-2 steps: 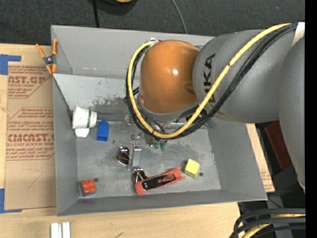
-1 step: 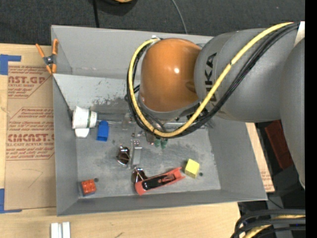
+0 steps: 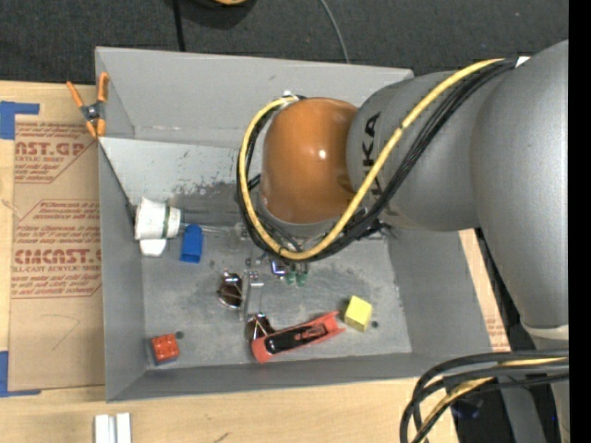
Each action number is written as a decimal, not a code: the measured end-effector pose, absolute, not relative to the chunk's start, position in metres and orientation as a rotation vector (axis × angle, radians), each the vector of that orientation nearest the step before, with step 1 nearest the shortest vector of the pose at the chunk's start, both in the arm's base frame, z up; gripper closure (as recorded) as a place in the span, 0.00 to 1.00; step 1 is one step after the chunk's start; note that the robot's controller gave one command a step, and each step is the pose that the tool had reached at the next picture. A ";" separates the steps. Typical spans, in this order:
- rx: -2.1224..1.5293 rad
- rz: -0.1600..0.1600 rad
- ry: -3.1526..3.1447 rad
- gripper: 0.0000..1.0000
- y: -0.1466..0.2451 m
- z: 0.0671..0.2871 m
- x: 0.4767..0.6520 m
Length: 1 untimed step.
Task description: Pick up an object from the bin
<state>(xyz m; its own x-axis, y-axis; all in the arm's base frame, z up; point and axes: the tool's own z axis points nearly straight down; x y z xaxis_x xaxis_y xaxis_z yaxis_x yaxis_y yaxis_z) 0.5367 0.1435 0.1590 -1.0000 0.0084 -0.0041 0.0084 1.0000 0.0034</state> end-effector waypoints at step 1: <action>0.136 0.001 3.146 0.00 0.133 0.123 0.533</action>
Offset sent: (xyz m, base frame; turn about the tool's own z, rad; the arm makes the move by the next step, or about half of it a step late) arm 0.0120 -0.0160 -0.0264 0.0812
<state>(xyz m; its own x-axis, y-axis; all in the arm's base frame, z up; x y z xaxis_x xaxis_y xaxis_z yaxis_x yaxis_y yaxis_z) 0.5332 0.1330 0.1233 -0.9962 0.0866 0.0073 0.0866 0.9962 0.0003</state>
